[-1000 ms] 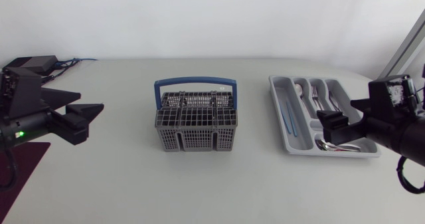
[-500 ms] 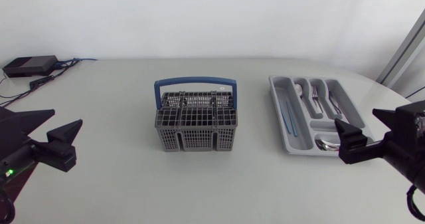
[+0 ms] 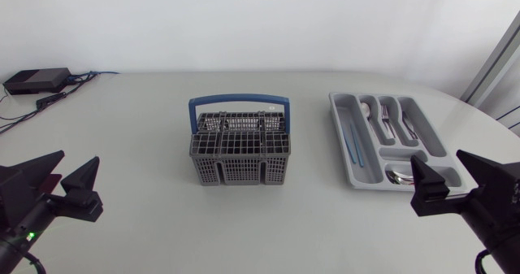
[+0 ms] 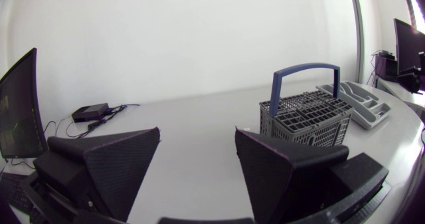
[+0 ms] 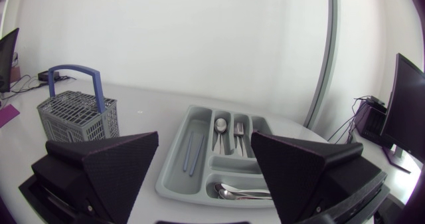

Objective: Unload the cutlery basket into the drawer organizer.

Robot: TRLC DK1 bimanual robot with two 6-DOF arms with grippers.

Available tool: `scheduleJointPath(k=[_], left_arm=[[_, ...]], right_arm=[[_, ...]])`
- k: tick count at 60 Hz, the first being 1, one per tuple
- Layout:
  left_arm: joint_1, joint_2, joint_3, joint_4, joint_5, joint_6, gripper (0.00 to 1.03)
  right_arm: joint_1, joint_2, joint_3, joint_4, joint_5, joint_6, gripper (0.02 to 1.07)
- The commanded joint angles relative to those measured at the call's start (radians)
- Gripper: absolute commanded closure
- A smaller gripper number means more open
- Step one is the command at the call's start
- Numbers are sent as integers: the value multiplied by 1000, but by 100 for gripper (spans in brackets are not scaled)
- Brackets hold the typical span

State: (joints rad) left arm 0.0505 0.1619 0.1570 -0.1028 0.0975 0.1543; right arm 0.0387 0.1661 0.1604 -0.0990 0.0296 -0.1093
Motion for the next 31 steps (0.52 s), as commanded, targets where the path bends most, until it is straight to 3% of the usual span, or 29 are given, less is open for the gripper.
scheduleJointPath(k=[1, 15, 31], left_arm=[[-15, -44, -52, 33, -23, -61, 5], [-50, -162, -157, 103, -97, -154, 5], [-51, -162, -157, 103, -97, -154, 5]], right_arm=[[-13, -44, -53, 32, -7, 46, 7], [-39, -166, -160, 99, -30, 109, 7], [-39, -166, -160, 99, -30, 109, 7]])
